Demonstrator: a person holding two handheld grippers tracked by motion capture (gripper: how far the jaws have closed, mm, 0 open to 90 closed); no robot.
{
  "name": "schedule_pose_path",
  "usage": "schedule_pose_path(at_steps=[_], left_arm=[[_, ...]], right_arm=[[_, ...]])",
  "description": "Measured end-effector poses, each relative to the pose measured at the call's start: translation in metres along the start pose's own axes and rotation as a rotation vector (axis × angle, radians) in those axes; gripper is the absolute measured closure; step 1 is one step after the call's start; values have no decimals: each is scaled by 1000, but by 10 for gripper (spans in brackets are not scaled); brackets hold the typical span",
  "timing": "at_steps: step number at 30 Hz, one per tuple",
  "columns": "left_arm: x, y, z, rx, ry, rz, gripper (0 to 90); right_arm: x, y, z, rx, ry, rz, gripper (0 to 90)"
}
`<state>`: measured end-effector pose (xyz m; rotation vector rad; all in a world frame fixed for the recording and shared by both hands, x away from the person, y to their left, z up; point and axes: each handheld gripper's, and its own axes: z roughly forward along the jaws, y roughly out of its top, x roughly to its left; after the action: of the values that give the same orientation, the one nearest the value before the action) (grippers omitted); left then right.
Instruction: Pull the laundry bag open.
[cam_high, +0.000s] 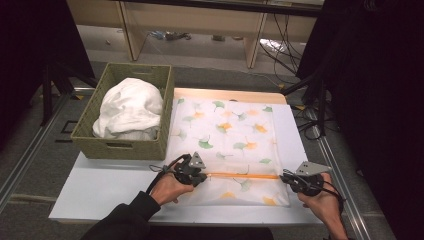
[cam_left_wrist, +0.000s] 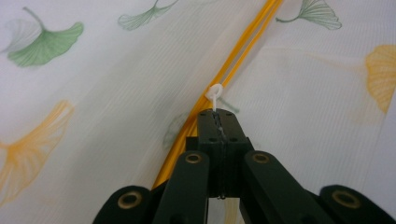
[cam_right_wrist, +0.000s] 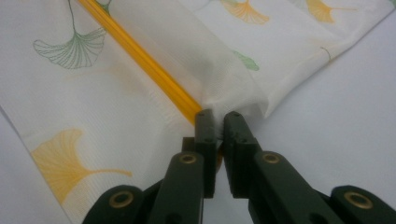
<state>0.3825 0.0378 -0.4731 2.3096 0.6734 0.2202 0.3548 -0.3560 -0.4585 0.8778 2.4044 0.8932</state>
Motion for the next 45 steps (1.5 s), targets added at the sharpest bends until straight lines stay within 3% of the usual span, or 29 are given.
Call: schedule_pose_path(at_steps=[1,2,6,8,9,10,16,20,21,22,23,24,26,30,31,32,33,38,39,40,41,42,43,45], left_arm=[[1,-2,-3,-1,4,6,896],[2,-3,-5,-2,6,9,896],[4,-8,-12,-11,14,-21,896],[6,-11,-14,-18,20,1,896],[4,-13,-14,-12,24,-30,896],[5,-13,-15,-12,20,-25,896],[4,-18,-19,0,43,-16,895],[4,-22,-22,-8,44,-12,896],[4,-23,-23,-2,43,-21,896],[4,-24,-24,-4,40,-25,896],[3,-25,-26,-2,54,-17,896],[3,-26,-27,-16,54,-26,896],[4,-27,-30,-15,56,-6,896],[5,-33,-36,-19,54,-41,896],[6,-34,-36,-20,59,-34,896],[7,-36,-38,-16,66,-52,896],[8,-36,-39,-14,69,-43,896],[9,-42,-44,-16,82,-41,896],[10,-43,-45,-16,81,-57,896],[11,-44,-47,-17,81,-42,896],[11,-46,-48,-19,90,-60,896],[11,-47,-49,-14,86,-68,896],[13,-49,-50,-12,92,-68,895],[14,-51,-52,-9,89,-75,896]], right_arm=[[2,-1,-1,11,-4,26,860],[0,-2,0,9,-1,3,860],[-1,0,1,6,-4,-1,860],[1,-1,0,13,-4,19,860],[1,-1,0,11,-12,23,860],[-2,-1,1,1,-7,-10,860],[-2,-5,1,25,-6,35,860],[-7,-6,1,20,-8,11,860],[-4,-7,0,27,-14,52,860],[-4,-6,-1,29,-16,52,860],[-7,-6,0,15,-23,20,860],[-4,-7,0,31,-15,52,860],[-6,-7,0,22,-15,35,860],[-6,-8,1,30,-14,38,860],[-7,-8,1,28,-13,24,860],[-9,-8,1,24,-15,5,860],[-7,-8,0,29,-22,38,860],[-8,-9,0,43,-12,53,860],[-9,-9,1,34,-16,36,860],[-9,-9,1,34,-15,38,860],[-7,-10,1,47,-16,62,860],[-10,-10,2,34,-14,21,860],[-11,-10,1,33,-15,20,860],[-9,-10,1,49,-14,61,860]])
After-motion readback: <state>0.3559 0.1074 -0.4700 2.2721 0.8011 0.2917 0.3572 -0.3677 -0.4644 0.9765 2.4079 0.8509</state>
